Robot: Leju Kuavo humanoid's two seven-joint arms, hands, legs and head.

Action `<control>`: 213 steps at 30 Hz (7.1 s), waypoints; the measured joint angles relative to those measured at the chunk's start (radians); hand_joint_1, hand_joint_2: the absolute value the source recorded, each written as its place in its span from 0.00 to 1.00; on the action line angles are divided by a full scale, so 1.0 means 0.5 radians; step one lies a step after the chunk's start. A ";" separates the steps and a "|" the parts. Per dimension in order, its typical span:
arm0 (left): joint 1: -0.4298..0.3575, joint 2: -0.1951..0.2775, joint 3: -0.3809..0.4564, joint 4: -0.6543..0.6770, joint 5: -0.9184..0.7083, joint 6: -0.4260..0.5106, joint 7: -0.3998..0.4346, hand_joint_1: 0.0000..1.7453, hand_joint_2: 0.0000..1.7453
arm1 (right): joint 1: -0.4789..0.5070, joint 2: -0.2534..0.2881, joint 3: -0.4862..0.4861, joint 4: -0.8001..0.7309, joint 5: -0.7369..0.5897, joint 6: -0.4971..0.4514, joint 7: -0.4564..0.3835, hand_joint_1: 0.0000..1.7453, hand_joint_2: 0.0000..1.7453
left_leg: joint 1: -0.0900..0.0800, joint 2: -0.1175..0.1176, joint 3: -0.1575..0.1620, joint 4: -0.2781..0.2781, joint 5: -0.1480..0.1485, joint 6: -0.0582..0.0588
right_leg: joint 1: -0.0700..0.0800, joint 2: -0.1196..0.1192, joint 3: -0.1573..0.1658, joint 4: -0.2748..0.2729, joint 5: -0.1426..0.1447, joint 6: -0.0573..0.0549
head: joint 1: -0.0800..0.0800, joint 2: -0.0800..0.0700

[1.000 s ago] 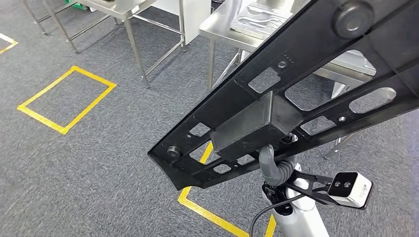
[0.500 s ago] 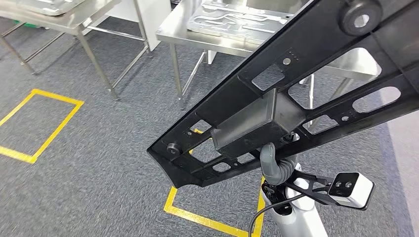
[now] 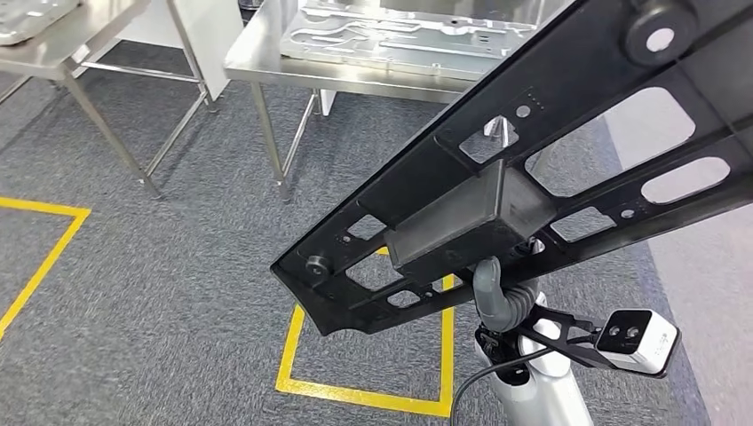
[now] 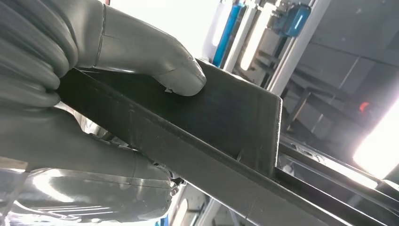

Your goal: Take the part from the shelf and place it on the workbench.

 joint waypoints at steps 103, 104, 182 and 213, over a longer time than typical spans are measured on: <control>-0.009 0.012 -0.071 0.007 0.001 -0.088 -0.002 0.00 1.00 | 0.067 -0.001 -0.103 -0.130 0.078 -0.035 0.001 1.00 1.00 | -0.011 -0.157 -0.252 0.551 -0.233 -0.076 | 0.015 0.073 0.193 -0.238 0.016 -0.116 | -0.002 0.000; -0.006 0.012 -0.071 0.007 0.001 -0.088 -0.002 0.00 1.00 | 0.068 -0.001 -0.103 -0.128 0.078 -0.035 0.001 1.00 1.00 | -0.010 -0.157 -0.285 0.569 -0.211 -0.077 | 0.016 0.075 0.203 -0.237 0.006 -0.114 | -0.002 0.000; -0.077 0.004 -0.129 0.007 0.001 -0.086 -0.057 0.00 1.00 | -1.393 -0.013 0.016 1.776 2.697 -1.540 0.983 1.00 1.00 | -0.010 -0.143 -0.125 0.018 0.121 0.017 | -0.002 0.080 -0.133 0.356 -0.182 -0.015 | -0.002 0.000; -0.173 -0.031 -0.280 0.006 0.001 -0.105 -0.107 0.00 1.00 | -1.587 0.328 0.848 3.034 3.096 -0.950 1.061 1.00 1.00 | -0.003 -0.153 -0.142 0.046 0.116 0.008 | 0.015 0.085 -0.146 0.316 -0.136 -0.025 | -0.002 0.000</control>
